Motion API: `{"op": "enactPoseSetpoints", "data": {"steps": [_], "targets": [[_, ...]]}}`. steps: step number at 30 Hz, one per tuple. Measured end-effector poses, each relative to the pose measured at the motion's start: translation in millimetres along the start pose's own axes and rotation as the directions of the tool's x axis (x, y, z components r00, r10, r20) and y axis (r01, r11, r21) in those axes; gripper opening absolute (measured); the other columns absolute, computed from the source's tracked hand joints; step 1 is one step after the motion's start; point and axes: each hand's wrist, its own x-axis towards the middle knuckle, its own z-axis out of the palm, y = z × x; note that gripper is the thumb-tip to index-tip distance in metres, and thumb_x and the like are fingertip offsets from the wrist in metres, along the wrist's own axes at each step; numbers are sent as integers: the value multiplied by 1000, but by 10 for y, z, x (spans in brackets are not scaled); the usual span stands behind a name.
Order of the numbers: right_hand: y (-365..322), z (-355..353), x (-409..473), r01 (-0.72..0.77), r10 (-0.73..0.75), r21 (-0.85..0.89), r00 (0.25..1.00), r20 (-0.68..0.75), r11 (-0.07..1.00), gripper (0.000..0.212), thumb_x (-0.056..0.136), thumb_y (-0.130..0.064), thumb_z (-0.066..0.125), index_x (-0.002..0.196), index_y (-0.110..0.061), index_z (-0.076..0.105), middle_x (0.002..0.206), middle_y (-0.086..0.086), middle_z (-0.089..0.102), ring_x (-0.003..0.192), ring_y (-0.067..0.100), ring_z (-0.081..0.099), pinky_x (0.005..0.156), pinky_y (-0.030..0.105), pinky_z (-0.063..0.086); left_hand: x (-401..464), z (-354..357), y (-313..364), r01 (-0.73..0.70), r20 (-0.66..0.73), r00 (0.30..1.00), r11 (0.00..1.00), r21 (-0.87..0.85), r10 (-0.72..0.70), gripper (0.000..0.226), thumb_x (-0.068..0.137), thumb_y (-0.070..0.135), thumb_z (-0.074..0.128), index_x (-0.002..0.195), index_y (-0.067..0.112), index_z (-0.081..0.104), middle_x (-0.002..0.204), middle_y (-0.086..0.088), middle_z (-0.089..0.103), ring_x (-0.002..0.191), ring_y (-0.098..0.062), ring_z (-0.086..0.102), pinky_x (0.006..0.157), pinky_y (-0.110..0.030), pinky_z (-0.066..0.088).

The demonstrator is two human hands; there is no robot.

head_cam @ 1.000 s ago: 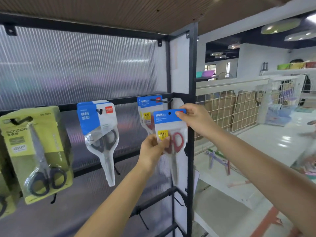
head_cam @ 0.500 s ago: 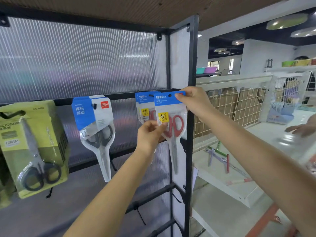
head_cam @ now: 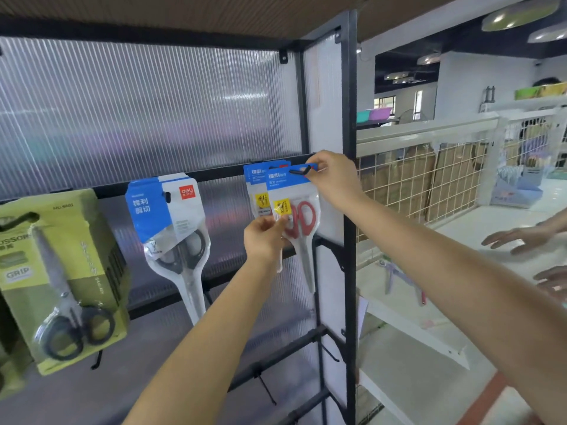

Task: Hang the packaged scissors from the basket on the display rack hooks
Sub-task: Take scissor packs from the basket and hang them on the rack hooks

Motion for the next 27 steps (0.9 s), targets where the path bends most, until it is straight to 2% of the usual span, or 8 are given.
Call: {"op": "enactPoseSetpoints", "data": {"steps": [2,4,7,9,12,18,22,27], "targets": [[38,52,-16,35,-33,-62,999,43,997,29,92,-14,54,120,-10,61,110,8,66,101,21,61,81,22,43,132,-18,-14,75,-39,996,996,-38,-76,18,85,8,68,70,8,57,87,-16,68,88,-30,68,79,-36,57],[77,100,-42,108,-80,-202,987,142,973,47,96,-14,46,143,-13,38,129,11,56,112,25,56,89,30,44,226,-24,-6,120,-70,990,990,-79,-125,21,84,6,68,68,9,55,99,-21,67,96,-33,67,84,-40,56],[122,196,-55,175,-85,-329,959,270,928,66,96,-13,43,151,-15,6,142,11,43,95,22,57,70,27,43,344,-19,8,127,-112,985,990,-65,-133,22,86,7,65,68,10,54,108,-23,65,101,-33,65,88,-41,54],[143,262,-30,195,-90,-346,950,298,918,72,96,-13,44,151,-14,-1,146,12,38,97,24,57,74,29,45,408,-17,15,117,-142,983,993,4,-115,15,88,10,64,75,9,56,107,-21,66,99,-32,65,88,-41,54],[164,320,25,202,-89,-325,940,330,924,75,95,-14,46,152,-15,-2,153,9,25,110,28,55,88,37,49,512,-28,7,105,-175,981,990,98,-87,11,87,15,66,89,7,58,105,-18,67,93,-31,66,88,-41,54],[145,279,-2,188,-74,-323,940,334,928,80,95,-17,47,150,-17,-11,154,7,22,104,26,58,76,30,45,524,-16,22,53,-186,982,928,370,18,23,91,24,60,106,6,59,103,-12,65,93,-25,62,82,-32,50],[156,226,-136,167,-77,-308,956,284,937,73,93,-18,49,150,-10,4,148,13,31,112,30,54,81,34,45,361,-55,37,-36,-156,975,801,598,161,18,94,22,54,106,8,54,103,-9,60,94,-26,58,75,-27,41],[121,117,-368,162,-95,-263,963,252,951,56,92,-14,49,143,-10,28,134,10,45,115,27,51,84,33,43,99,-181,34,-184,-4,952,585,790,306,22,94,22,48,109,6,53,108,-14,60,94,-32,59,76,-36,48]]}}
